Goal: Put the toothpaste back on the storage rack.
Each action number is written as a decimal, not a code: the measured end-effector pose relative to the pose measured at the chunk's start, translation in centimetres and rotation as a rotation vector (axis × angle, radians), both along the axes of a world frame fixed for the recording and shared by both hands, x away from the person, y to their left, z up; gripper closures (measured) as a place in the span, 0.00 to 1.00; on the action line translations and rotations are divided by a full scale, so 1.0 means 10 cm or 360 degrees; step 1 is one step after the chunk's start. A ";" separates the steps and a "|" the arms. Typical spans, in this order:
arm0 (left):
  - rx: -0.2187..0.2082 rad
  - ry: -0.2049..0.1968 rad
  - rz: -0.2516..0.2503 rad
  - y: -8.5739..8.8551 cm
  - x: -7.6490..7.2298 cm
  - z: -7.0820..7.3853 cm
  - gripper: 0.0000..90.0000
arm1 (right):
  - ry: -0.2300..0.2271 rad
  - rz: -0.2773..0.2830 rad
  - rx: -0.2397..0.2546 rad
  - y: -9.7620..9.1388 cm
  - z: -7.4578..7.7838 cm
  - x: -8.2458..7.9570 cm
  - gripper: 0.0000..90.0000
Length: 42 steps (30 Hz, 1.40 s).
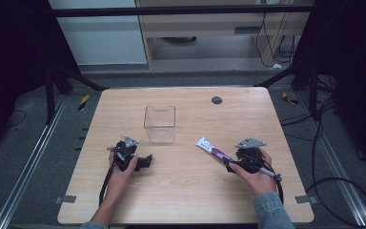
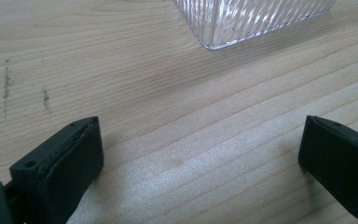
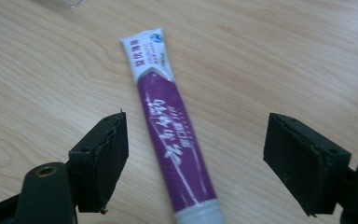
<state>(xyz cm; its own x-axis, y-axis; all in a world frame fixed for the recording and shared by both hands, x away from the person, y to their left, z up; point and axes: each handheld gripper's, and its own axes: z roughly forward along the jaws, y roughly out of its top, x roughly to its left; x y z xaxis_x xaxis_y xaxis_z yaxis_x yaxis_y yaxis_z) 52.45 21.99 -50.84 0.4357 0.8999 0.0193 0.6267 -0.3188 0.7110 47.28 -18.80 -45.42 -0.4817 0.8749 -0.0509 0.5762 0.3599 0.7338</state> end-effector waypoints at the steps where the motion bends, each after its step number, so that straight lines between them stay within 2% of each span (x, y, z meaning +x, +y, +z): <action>1: 0.0001 0.0000 0.0000 0.00 0.00 0.00 0.00 | 0.0018 0.0022 -0.0021 0.04 0.01 0.01 0.25; 2: 0.0001 0.0000 0.0000 0.00 0.00 0.00 0.00 | 0.0018 0.0022 -0.0021 0.04 0.01 0.01 0.25; 3: 0.0002 0.0001 0.0002 0.00 0.00 0.00 0.00 | 0.0052 0.0073 -0.0088 0.12 0.04 0.03 0.26; 5: 0.0003 0.0002 0.0007 -0.01 0.01 0.00 0.00 | 0.0092 0.0103 -0.0135 0.17 0.07 0.07 0.29; 6: 0.0003 0.0002 0.0007 -0.01 0.01 0.00 0.00 | 0.0092 0.0103 -0.0135 0.17 0.07 0.07 0.29; 9: -0.0001 0.0000 0.0011 -0.02 0.02 0.00 0.00 | 0.0164 0.0163 -0.0239 0.25 0.10 0.15 0.31; 12: -0.0001 0.0001 0.0009 -0.02 0.02 0.00 0.00 | 0.0200 0.0193 -0.0258 0.27 0.11 0.18 0.31; 13: -0.0001 0.0001 0.0009 -0.02 0.02 0.00 0.00 | 0.0247 0.0214 -0.0269 0.30 0.11 0.21 0.31; 14: -0.0001 0.0001 0.0009 -0.02 0.02 0.00 0.00 | 0.0247 0.0214 -0.0269 0.30 0.11 0.21 0.31; 15: -0.0001 0.0000 0.0009 -0.02 0.02 0.00 0.00 | 0.0272 0.0246 -0.0303 0.33 0.11 0.25 0.32; 18: -0.0001 0.0000 0.0009 -0.02 0.02 0.00 0.00 | 0.0301 0.0274 -0.0308 0.35 0.10 0.29 0.33; 20: -0.0001 0.0000 0.0009 -0.02 0.02 0.00 0.00 | 0.0313 0.0294 -0.0345 0.39 0.12 0.33 0.34; 24: -0.0001 0.0001 0.0008 -0.02 0.03 0.00 0.00 | 0.0352 0.0321 -0.0319 0.42 0.16 0.38 0.37; 25: -0.0001 0.0000 0.0007 -0.03 0.03 0.00 0.00 | 0.0370 0.0338 -0.0344 0.46 0.17 0.41 0.39; 29: -0.0002 -0.0002 0.0007 -0.03 0.03 0.00 0.00 | 0.0396 0.0372 -0.0347 0.54 0.16 0.49 0.42; 33: -0.0003 -0.0002 0.0008 -0.03 0.03 0.00 0.00 | 0.0433 0.0353 -0.0382 0.58 0.10 0.59 0.43; 42: -0.0004 -0.0002 0.0008 -0.03 0.03 0.00 0.00 | 0.0529 0.0330 -0.0393 0.65 -0.05 0.83 0.55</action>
<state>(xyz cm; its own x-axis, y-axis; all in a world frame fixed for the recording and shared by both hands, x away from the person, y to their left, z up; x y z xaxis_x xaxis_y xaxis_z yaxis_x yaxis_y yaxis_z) 52.79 21.69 -50.85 0.4315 0.9020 0.0176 0.6271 -0.3139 0.7129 55.59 -12.33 -45.89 -0.6704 0.7397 -0.0587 0.6633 0.6329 0.3993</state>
